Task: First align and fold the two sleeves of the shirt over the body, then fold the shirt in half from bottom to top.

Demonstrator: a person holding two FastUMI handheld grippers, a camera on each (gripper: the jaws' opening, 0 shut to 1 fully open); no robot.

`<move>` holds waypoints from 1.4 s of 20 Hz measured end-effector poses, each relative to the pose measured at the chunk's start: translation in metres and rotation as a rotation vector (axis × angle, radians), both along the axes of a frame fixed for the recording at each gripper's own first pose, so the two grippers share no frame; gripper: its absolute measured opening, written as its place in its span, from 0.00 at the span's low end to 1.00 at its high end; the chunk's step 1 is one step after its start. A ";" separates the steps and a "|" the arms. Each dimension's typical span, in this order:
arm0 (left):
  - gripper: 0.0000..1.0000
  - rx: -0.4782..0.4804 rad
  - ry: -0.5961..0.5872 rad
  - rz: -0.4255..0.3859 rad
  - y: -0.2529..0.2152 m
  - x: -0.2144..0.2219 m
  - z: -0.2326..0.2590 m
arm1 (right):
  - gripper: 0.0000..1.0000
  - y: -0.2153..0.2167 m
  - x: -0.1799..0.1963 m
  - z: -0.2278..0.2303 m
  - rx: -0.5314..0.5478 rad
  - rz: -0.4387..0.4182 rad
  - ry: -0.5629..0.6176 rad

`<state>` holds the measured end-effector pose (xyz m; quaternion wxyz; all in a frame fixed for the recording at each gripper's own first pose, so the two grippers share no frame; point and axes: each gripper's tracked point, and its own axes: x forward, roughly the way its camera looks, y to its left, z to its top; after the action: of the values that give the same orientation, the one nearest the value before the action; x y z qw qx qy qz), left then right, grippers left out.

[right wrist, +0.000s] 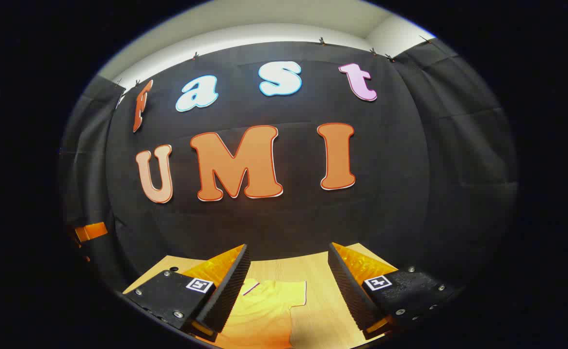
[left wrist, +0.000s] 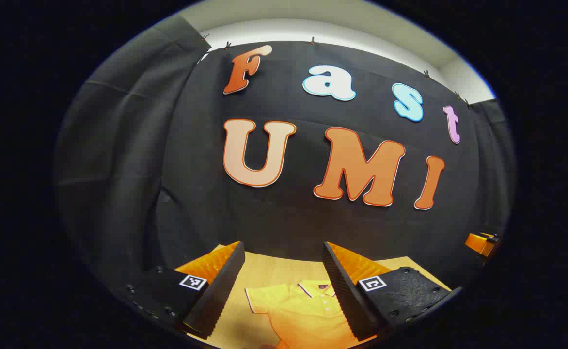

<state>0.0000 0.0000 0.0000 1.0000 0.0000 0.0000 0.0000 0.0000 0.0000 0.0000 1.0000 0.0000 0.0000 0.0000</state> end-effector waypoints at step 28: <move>0.98 0.104 0.007 0.000 0.016 0.055 -0.007 | 0.98 0.004 0.075 -0.045 -0.113 -0.045 0.247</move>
<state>0.0546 0.0161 -0.0072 0.9986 0.0518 0.0034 0.0000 0.0749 0.0039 -0.0446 0.9906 -0.0561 0.1230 -0.0224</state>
